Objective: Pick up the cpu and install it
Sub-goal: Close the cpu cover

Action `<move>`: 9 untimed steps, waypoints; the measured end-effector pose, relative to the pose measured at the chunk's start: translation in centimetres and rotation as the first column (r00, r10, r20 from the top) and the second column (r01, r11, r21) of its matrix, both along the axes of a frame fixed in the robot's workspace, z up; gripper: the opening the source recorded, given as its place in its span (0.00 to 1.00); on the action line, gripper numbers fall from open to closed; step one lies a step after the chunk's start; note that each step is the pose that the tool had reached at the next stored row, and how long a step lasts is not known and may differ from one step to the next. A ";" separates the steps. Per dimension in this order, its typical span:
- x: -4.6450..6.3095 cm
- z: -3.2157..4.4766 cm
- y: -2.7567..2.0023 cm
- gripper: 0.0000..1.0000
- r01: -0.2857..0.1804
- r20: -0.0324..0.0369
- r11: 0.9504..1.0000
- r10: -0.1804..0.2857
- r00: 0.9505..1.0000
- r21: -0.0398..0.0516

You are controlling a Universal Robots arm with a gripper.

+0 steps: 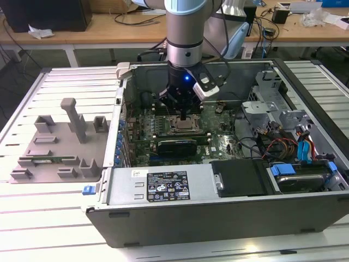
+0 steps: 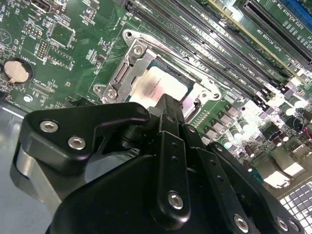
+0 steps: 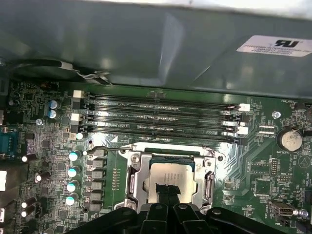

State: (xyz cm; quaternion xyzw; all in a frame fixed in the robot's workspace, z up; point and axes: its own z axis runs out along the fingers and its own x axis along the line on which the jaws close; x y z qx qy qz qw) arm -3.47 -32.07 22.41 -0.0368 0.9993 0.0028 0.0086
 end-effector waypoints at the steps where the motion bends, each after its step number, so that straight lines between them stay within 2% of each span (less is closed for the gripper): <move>1: 0.0 0.00 0.00 0.11 0.000 0.000 1.000 0.000 1.000 0.000; 9: -0.1 -0.13 0.00 0.11 0.000 0.000 1.000 0.000 1.000 0.000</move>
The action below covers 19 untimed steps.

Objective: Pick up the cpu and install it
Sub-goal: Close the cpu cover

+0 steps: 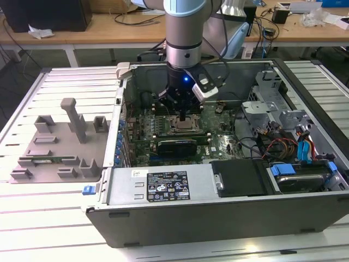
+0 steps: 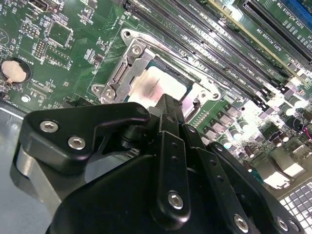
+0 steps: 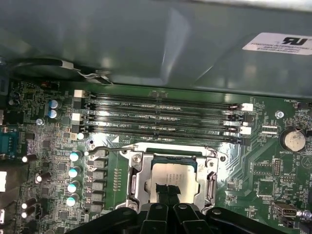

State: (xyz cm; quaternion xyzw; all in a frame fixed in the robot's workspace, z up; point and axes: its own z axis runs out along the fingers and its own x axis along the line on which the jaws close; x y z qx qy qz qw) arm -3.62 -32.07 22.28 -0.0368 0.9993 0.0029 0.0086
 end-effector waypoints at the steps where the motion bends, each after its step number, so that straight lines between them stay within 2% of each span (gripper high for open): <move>1: -0.1 -0.03 0.00 0.11 0.000 0.000 1.000 0.000 1.000 0.000; 4: -0.4 -0.14 0.00 0.11 0.000 0.000 1.000 0.000 1.000 0.000; 6: -1.0 -0.52 0.00 0.11 0.000 0.000 1.000 0.000 1.000 0.000; 19: -2.4 -1.87 0.00 0.11 0.000 0.000 1.000 0.000 1.000 0.005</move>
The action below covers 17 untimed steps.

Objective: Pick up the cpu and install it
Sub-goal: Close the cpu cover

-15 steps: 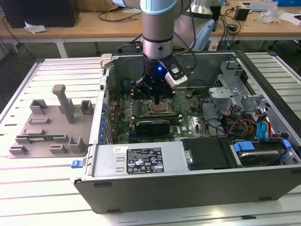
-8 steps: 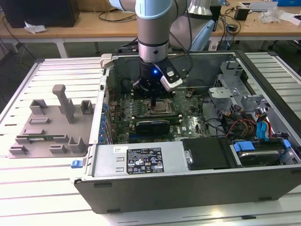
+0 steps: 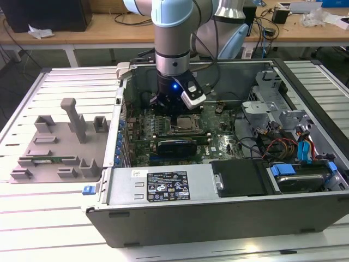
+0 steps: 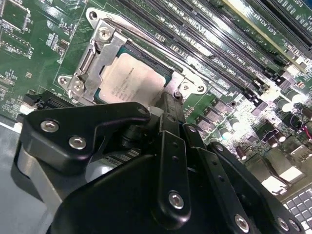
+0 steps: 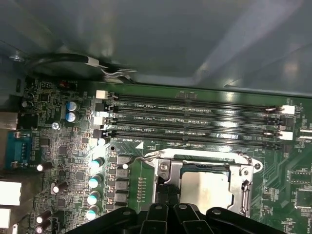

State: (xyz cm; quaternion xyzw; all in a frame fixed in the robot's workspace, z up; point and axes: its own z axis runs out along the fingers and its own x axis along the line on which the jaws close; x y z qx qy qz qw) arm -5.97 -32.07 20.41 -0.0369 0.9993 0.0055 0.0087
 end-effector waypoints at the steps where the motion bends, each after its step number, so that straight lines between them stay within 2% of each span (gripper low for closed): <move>1: 0.0 -0.03 0.00 0.11 0.000 0.000 1.000 0.000 1.000 0.000; 12: 0.0 -0.06 0.00 0.11 0.000 0.000 1.000 0.000 1.000 0.000; 17: 0.0 0.15 0.00 0.11 0.000 0.000 1.000 0.000 1.000 0.000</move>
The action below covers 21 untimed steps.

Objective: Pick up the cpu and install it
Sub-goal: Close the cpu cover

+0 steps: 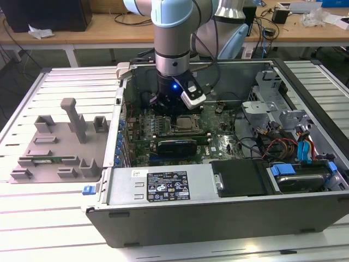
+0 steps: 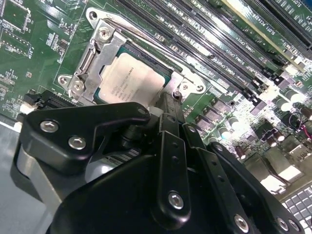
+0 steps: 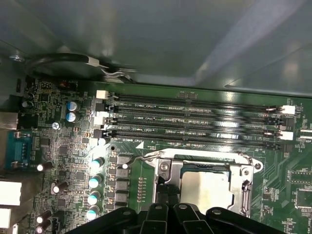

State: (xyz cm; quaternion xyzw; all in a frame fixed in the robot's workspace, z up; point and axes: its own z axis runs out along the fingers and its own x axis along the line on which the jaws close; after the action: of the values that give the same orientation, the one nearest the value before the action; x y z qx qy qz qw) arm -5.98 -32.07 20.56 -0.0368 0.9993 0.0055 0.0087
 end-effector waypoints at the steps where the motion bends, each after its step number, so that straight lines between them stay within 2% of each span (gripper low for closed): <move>1: 0.0 0.05 0.00 0.11 0.000 0.000 1.000 0.000 1.000 0.000; 21: 0.3 -0.12 0.00 0.11 -0.001 0.000 1.000 0.001 1.000 0.000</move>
State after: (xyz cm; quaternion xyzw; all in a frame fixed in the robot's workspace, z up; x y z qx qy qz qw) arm -5.68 -32.07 20.45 -0.0373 0.9992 0.0055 0.0088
